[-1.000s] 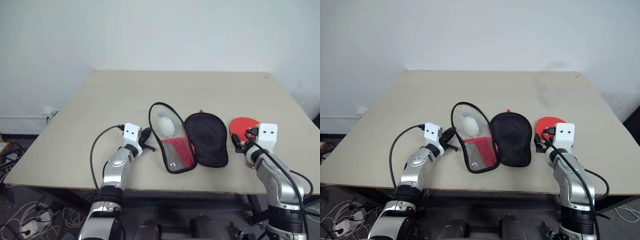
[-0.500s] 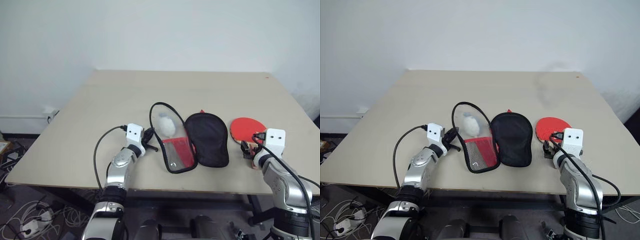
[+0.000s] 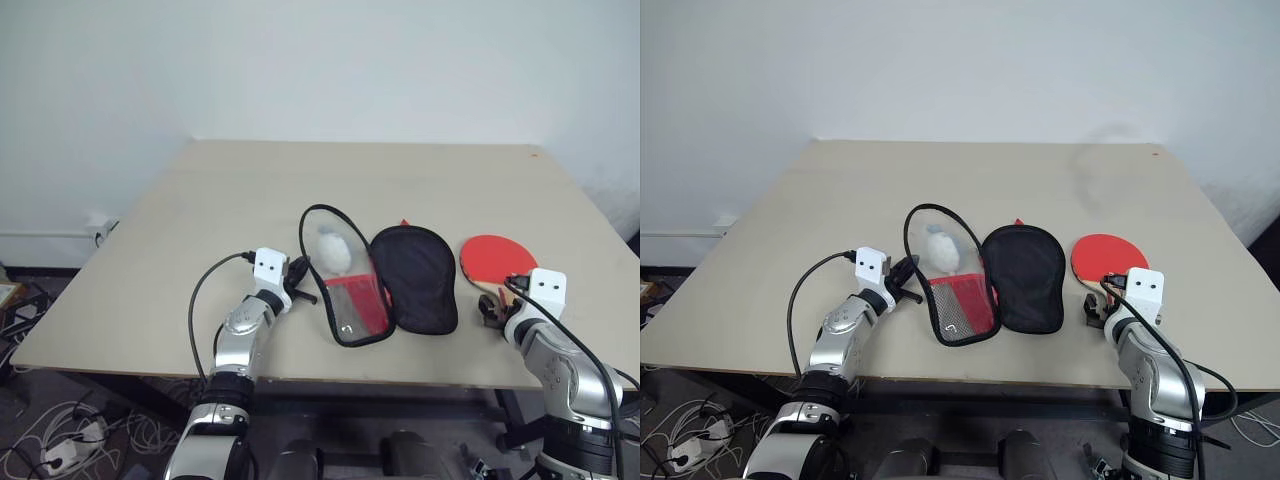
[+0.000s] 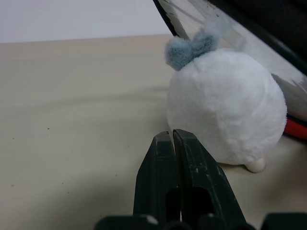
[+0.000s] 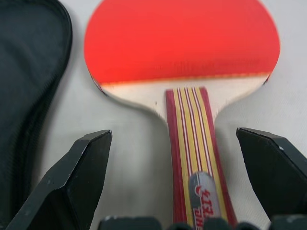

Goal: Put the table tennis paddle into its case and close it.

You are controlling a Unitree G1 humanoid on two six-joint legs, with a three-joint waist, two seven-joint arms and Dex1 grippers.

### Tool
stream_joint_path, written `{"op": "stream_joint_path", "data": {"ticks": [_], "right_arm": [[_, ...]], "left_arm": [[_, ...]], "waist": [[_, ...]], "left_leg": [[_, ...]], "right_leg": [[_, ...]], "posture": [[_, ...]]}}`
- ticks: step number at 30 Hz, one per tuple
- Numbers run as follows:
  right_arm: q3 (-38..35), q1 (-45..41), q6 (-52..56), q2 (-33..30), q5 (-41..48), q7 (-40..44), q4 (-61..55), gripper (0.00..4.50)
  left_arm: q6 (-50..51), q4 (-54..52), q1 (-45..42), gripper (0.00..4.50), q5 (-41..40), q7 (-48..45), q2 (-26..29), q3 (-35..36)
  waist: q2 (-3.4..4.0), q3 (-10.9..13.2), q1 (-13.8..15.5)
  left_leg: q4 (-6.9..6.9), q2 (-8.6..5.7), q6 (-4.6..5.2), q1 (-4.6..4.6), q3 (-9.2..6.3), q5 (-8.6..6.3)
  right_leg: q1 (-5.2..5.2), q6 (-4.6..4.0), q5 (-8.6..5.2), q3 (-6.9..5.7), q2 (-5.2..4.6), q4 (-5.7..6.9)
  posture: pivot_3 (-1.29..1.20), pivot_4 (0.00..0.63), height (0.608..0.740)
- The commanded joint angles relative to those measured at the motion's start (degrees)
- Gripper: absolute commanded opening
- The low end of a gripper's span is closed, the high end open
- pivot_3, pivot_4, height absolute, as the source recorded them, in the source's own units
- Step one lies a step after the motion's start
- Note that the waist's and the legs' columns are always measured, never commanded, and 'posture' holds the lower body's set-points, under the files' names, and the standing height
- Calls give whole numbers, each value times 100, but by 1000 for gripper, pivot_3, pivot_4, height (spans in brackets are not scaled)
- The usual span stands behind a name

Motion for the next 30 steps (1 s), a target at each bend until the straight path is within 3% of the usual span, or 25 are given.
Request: {"op": "stream_joint_path", "data": {"ticks": [1,11,30], "right_arm": [[-52,-80,-117,-6,11,-26,87,4484],[-10,-178,-234,-72,-7,-11,382,4484],[69,-376,-508,-96,-30,12,889,4484]], "left_arm": [[-120,-60,-174,0,-76,-41,5,13],[-31,-162,-182,0,-292,-292,95,106],[674,-1017,128,0,-1038,-1438,924,306]], "waist": [[0,0,-1],[-2,-1,-11],[-2,0,-21]], "left_leg": [[0,0,0,0,0,0],[17,1,-2,-1,1,-2],[58,9,-22,-26,3,-14]], "right_leg": [[0,0,0,0,0,0],[8,0,0,-1,0,-1],[4,0,0,-9,0,-8]], "posture": [[0,0,740],[0,0,740],[0,0,740]]}}
